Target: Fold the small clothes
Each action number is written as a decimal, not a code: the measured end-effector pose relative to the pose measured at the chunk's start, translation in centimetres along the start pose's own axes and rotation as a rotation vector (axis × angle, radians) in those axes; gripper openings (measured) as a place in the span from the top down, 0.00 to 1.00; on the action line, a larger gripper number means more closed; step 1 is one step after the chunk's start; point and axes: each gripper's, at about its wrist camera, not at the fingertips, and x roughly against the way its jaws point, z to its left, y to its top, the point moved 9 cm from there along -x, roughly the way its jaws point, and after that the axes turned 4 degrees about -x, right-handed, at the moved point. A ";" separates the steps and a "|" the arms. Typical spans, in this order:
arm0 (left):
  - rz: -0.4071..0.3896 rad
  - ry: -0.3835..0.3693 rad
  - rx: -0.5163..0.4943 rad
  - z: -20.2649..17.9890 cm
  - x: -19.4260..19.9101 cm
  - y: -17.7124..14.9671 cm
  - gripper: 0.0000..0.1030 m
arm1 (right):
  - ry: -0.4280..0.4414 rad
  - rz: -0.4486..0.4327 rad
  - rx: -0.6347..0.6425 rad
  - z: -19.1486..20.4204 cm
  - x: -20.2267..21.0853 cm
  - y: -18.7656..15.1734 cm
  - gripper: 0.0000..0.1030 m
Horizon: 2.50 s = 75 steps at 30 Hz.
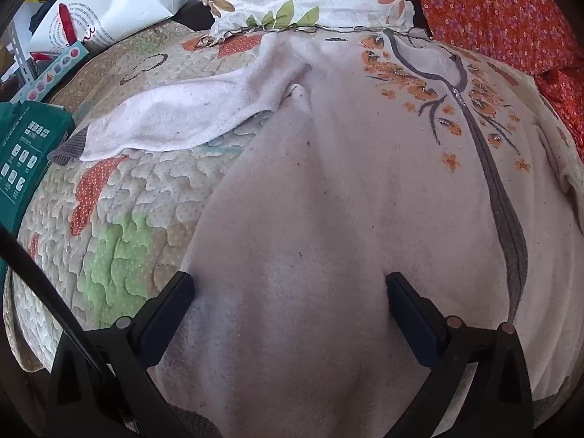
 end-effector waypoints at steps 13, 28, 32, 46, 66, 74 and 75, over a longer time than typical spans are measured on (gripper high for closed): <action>-0.028 -0.063 0.023 0.0 2.0 0.3 0.32 | 0.019 -0.083 -0.028 -0.6 3.1 0.4 0.23; -0.093 -0.170 0.050 -0.8 4.5 1.2 0.34 | -0.120 0.177 0.093 -4.4 4.5 -6.2 0.23; -0.110 -0.165 0.049 -0.6 4.7 1.1 0.34 | -0.194 0.183 0.185 -3.6 3.6 -7.5 0.23; -0.108 -0.184 0.111 0.4 4.1 0.5 0.34 | -0.210 0.191 0.075 -6.3 1.9 -7.9 0.70; -0.108 -0.184 0.127 0.3 3.9 0.4 0.33 | -0.187 0.148 0.024 -7.8 2.9 -5.2 0.95; -0.103 -0.227 0.178 1.0 4.0 0.8 0.33 | -0.466 -0.002 -0.091 -19.0 4.5 6.5 0.95; -0.104 -0.224 0.178 1.0 3.9 0.9 0.33 | -0.498 0.014 -0.108 -21.0 3.9 7.5 0.95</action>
